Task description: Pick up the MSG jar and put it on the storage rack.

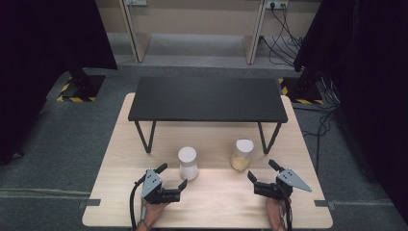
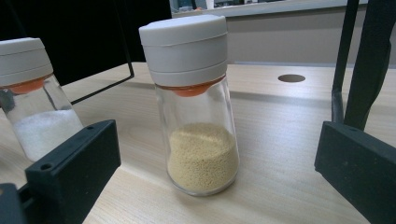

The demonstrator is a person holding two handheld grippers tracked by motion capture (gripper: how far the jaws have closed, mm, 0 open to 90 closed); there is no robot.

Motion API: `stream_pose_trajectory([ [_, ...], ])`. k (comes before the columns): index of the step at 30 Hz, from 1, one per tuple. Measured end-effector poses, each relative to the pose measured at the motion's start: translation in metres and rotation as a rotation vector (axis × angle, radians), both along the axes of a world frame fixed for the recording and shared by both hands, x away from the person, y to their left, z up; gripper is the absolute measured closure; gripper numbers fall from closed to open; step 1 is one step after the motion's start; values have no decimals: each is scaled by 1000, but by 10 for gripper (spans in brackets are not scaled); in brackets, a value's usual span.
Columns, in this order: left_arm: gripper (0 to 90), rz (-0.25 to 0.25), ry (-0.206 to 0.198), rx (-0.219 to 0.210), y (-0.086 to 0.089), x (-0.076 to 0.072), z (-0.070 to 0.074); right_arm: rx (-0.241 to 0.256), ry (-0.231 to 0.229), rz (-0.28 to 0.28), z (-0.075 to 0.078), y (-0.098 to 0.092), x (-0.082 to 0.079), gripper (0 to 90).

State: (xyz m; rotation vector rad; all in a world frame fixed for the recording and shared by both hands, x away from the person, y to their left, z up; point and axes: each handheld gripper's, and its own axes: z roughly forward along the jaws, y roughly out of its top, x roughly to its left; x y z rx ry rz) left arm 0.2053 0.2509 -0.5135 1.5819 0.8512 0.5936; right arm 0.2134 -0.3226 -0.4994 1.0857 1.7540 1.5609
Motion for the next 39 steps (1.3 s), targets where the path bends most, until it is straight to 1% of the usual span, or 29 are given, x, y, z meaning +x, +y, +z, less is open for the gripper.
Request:
stream_pose_trajectory([
  [14, 21, -2, -6, -3, 0, -1, -1, -4, -8, 1, 0, 0, -1, 3],
  [17, 21, -6, -15, -5, 2, -1, -2, -5, -11, 1, 0, 1, -1, 2],
  [24, 19, -1, -26, -18, 3, -3, -3, -10, -18, 5, -1, 1, -1, 3],
  [28, 17, 0, -43, -37, 5, -5, -6, -12, -24, 6, -1, 1, -2, 2],
  [39, 11, -6, -66, -30, 5, -7, -7, -17, -24, 6, 0, 2, -2, 3],
])
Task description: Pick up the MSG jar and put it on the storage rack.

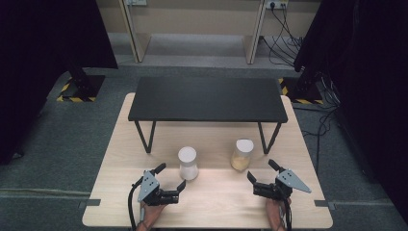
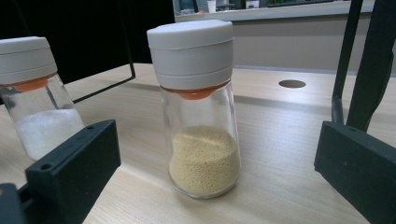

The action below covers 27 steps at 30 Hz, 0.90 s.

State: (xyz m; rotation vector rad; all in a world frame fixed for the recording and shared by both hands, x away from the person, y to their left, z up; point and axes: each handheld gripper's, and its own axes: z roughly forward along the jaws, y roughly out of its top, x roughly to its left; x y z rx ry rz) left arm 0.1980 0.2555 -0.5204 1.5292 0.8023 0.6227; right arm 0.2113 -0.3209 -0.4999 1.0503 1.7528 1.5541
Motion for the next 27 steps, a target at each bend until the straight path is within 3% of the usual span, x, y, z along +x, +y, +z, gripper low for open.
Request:
stream_pose_trajectory([
  [17, 10, -10, -9, 35, -3, 2, 2, -7, 0, 4, 1, 0, 0, 3],
  [27, 12, -21, -11, 35, -3, 3, 3, -6, -3, 8, 0, 0, 1, 3],
])
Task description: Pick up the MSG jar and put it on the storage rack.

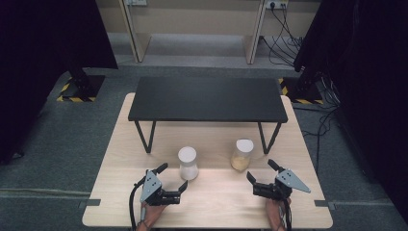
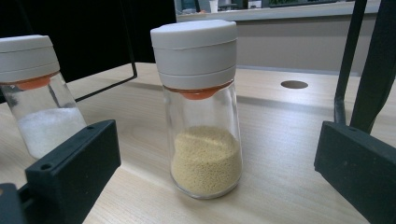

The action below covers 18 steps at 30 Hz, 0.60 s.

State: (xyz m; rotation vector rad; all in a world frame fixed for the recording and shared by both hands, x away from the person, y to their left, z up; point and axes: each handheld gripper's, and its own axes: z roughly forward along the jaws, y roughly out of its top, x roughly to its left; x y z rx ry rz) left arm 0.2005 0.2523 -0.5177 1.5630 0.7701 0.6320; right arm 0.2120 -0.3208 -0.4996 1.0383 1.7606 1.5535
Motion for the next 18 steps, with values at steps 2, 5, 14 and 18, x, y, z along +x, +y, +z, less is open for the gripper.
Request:
stream_pose_trajectory([
  [2, 11, -3, -5, 19, -3, -1, 1, -1, 0, 1, 0, 0, 0, 3],
  [5, 11, 0, -5, 15, -4, -1, 1, -1, -2, 1, 0, 0, 0, 3],
  [14, 1, 2, -7, 2, -9, -2, 2, -7, -2, 2, 0, 1, 0, 3],
  [18, 1, -3, -8, -10, -8, 1, 3, -7, -2, 3, 0, 0, 0, 3],
])
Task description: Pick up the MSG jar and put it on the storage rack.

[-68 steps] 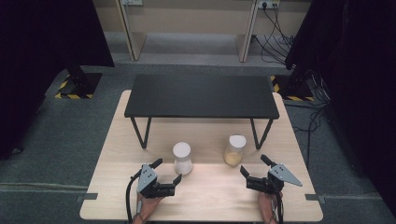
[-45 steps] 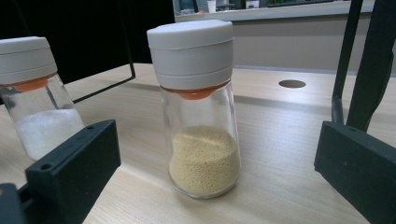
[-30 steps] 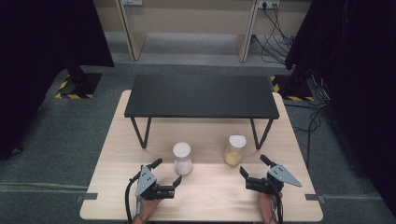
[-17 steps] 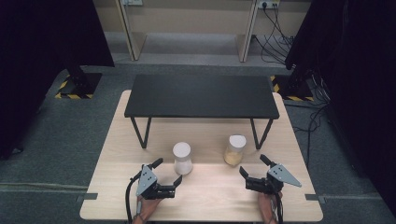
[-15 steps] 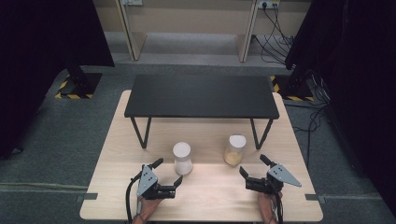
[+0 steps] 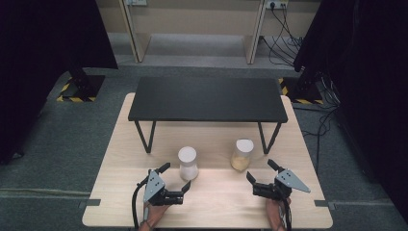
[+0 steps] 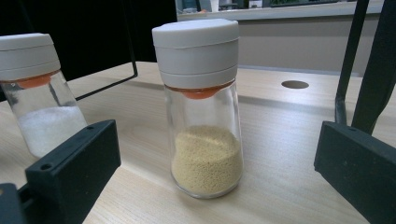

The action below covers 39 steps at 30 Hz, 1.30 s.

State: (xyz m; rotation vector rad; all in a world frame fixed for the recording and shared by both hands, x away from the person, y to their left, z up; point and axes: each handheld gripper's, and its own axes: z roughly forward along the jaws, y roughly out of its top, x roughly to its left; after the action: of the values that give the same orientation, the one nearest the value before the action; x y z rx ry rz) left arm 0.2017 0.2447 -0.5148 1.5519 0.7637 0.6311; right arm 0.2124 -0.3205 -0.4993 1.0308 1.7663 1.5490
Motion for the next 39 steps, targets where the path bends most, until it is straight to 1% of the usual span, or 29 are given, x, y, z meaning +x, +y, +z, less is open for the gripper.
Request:
stream_pose_trajectory([
  [2, 0, 0, 6, -14, 1, 2, -1, -1, 1, 2, 0, 0, 0, 3],
  [6, 0, -2, 12, -21, -1, 4, 0, 3, 0, 4, 0, -1, 0, 4],
  [10, 0, 0, 1, -22, -3, 8, 2, 6, -2, 7, -1, -1, 0, 4],
  [17, 10, 3, 4, 0, -14, 16, 6, 6, -1, 9, 0, -1, 0, 3],
  [20, 19, 3, 18, 5, -19, 22, 8, 6, -1, 10, 0, -1, 0, 3],
  [22, 25, 3, 14, 15, -23, 24, 10, 5, 1, 11, 0, -1, 1, 3],
  [26, 50, 2, 13, 6, -26, 29, 14, 5, 2, 12, 0, -1, 1, 3],
  [29, 72, 2, 21, -1, -28, 34, 17, 4, 1, 14, 0, -1, 1, 3],
  [33, 100, 5, 23, 20, -33, 37, 20, 2, 3, 16, 0, -1, 1, 4],
  [36, 119, 10, 22, 25, -37, 37, 21, 2, 3, 17, 0, -1, 1, 3],
  [39, 135, 16, 16, 21, -37, 38, 21, 1, 2, 17, 0, -1, 2, 3],
])
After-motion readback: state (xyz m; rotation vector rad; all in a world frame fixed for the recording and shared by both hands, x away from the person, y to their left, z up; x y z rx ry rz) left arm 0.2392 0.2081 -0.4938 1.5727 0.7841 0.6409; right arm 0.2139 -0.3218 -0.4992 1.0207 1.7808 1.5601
